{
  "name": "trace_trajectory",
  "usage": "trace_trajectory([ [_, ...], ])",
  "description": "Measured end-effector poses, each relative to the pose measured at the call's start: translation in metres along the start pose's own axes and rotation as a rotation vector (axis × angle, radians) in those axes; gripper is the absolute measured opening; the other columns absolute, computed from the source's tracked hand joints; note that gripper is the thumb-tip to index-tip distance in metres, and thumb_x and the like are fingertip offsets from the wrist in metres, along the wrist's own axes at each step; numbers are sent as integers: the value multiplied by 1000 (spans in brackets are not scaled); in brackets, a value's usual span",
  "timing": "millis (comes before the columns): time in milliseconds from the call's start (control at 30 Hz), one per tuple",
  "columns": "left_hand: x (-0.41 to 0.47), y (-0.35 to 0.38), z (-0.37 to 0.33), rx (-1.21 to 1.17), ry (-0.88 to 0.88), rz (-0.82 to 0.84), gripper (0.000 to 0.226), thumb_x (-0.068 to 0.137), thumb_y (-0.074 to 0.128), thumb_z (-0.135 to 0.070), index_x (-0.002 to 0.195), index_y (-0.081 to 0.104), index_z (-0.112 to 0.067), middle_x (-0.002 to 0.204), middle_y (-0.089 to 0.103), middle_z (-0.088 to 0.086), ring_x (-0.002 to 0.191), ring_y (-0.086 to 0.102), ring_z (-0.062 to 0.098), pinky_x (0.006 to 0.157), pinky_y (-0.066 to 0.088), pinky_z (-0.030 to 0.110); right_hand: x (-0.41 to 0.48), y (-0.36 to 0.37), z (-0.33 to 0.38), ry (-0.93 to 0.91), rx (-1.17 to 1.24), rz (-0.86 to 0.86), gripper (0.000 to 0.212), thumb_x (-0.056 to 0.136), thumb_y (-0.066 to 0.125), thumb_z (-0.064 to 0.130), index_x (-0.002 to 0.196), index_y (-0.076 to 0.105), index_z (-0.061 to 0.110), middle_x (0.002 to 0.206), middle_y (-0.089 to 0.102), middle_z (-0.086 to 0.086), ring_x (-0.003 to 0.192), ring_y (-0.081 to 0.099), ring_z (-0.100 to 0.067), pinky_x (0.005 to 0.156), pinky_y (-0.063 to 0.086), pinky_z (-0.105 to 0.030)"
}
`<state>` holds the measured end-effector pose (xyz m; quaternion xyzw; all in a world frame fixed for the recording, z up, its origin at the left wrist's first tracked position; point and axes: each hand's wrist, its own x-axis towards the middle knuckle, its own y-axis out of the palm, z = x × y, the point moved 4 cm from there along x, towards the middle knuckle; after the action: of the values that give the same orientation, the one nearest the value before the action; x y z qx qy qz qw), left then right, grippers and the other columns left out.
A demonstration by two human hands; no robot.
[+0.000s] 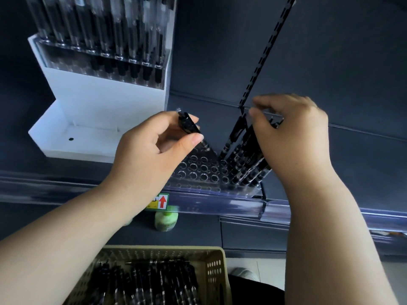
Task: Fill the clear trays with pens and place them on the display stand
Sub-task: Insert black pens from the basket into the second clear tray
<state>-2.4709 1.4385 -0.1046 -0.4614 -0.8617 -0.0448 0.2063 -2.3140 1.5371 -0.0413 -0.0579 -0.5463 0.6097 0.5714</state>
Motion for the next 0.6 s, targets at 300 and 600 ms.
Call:
trace_trajectory([
  [300,22,45,-10,259,188,134,26,79,72,-28,102,69,-18,85,62,-23,77,59,-10,74,45,6,-1,-4,-6,2,62,-60,18,87,59,20,100,71,20,97,68,4,99,58,-22,88,44,-41],
  [600,38,49,-17,391,246,131,27,80,71,-29,98,68,-9,84,68,-2,76,60,10,72,46,27,0,1,-10,13,65,-68,18,86,59,17,98,72,18,92,69,3,93,59,-20,82,42,-24],
])
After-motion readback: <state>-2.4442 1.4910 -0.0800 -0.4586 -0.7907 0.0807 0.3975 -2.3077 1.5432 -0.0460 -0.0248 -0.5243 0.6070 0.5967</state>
